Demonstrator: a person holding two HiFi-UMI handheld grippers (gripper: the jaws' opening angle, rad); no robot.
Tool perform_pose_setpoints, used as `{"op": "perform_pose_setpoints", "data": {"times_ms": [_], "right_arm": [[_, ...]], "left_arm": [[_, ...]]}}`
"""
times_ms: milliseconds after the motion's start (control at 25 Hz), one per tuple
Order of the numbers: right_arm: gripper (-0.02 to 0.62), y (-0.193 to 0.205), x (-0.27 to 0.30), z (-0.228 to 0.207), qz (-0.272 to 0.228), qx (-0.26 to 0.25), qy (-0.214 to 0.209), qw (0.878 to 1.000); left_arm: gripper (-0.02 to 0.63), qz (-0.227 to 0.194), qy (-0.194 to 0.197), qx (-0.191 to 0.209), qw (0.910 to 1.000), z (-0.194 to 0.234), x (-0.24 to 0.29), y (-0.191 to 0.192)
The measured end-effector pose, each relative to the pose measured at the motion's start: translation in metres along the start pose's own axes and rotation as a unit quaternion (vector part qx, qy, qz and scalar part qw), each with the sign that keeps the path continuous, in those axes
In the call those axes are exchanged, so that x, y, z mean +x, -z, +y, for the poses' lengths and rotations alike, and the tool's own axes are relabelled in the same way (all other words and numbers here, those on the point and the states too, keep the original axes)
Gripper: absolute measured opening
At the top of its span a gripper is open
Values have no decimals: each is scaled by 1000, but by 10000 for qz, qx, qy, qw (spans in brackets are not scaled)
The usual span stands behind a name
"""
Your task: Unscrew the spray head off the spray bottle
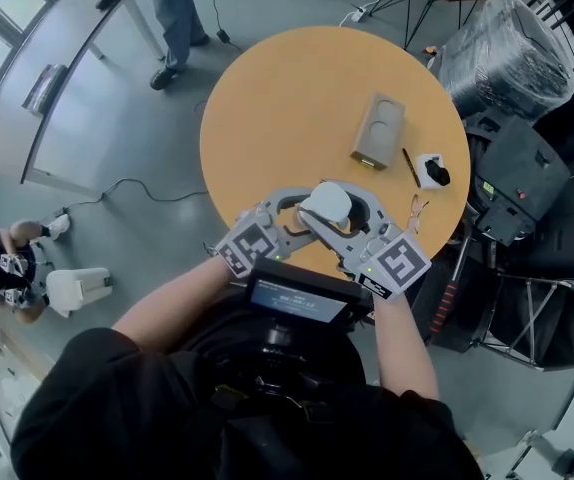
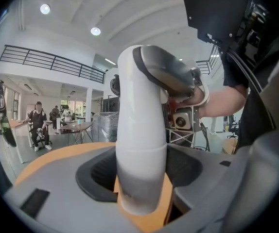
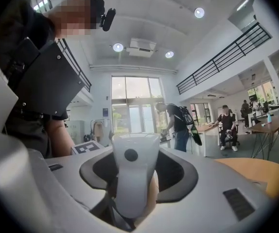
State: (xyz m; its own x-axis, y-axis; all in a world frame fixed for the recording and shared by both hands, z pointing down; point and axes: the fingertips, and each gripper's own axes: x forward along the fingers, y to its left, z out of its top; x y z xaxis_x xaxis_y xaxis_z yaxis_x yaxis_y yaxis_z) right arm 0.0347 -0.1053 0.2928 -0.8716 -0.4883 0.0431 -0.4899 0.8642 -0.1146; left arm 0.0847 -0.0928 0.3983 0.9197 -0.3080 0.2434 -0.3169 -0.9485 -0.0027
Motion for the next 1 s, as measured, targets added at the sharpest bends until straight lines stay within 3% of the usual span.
{"op": "perform_pose_setpoints", "data": {"times_ms": [400, 480, 560, 640, 840, 1000], "right_arm": [[233, -15, -14, 8, -227, 78, -902, 9956], [235, -20, -15, 16, -260, 164, -1257, 9916], [216, -23, -16, 30, -258, 312, -1767, 9834], [218, -24, -16, 36, -225, 320, -1996, 9791], [237, -27, -7, 23, -166, 75, -1514, 9883], [322, -31, 0, 1, -181, -62, -853, 9962]], "left_arm": [[305, -196, 1046, 147, 9942, -18, -2, -17], [305, -234, 1512, 84, 9882, -27, -5, -21], [304, -258, 2171, -81, 9758, -43, -11, -25], [304, -255, 2453, -157, 9690, -50, -15, -26], [305, -214, 2047, -89, 9785, -31, -16, -26], [307, -225, 1678, -98, 9855, -14, -14, -29]]}}
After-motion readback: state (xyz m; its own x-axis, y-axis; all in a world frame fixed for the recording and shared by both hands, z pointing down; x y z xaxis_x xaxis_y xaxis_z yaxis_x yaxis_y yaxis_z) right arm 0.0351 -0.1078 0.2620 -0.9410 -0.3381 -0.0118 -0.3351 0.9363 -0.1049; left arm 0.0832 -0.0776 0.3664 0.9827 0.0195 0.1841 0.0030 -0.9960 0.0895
